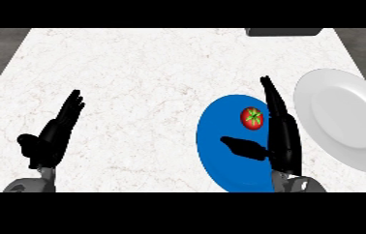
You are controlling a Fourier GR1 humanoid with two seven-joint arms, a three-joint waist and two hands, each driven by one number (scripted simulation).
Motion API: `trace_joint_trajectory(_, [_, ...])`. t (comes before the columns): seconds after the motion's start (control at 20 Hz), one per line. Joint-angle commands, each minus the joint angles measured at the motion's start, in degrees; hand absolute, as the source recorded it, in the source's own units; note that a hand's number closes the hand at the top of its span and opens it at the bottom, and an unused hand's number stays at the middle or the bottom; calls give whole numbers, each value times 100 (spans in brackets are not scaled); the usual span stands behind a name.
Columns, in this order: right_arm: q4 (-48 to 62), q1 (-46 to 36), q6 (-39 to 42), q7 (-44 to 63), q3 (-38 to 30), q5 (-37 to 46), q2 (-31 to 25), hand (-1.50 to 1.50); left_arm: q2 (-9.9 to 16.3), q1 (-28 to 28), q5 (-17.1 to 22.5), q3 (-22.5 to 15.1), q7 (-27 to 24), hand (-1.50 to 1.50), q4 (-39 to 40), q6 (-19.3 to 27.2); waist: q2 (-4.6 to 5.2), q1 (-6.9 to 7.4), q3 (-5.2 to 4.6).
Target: Pick the tomato from the plate and place it in the plate
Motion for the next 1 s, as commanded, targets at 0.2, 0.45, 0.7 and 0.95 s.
trace_joint_trajectory(0.2, [-695,-230,2373,2080,78,73,-648,-150,-97,-142,-153,-57,47,0,79,42,16,21,3])
trace_joint_trajectory(0.45, [-859,-440,2977,2777,-20,-24,-268,-150,-132,-390,-69,163,66,0,345,-172,25,53,12])
trace_joint_trajectory(0.7, [-343,-375,3236,2435,-502,-64,-369,-150,-336,-98,-229,152,-19,0,175,-150,25,69,14])
trace_joint_trajectory(0.95, [-95,-789,3990,2884,-616,-90,-392,-150,-421,160,-378,41,212,0,-347,-27,21,93,14])
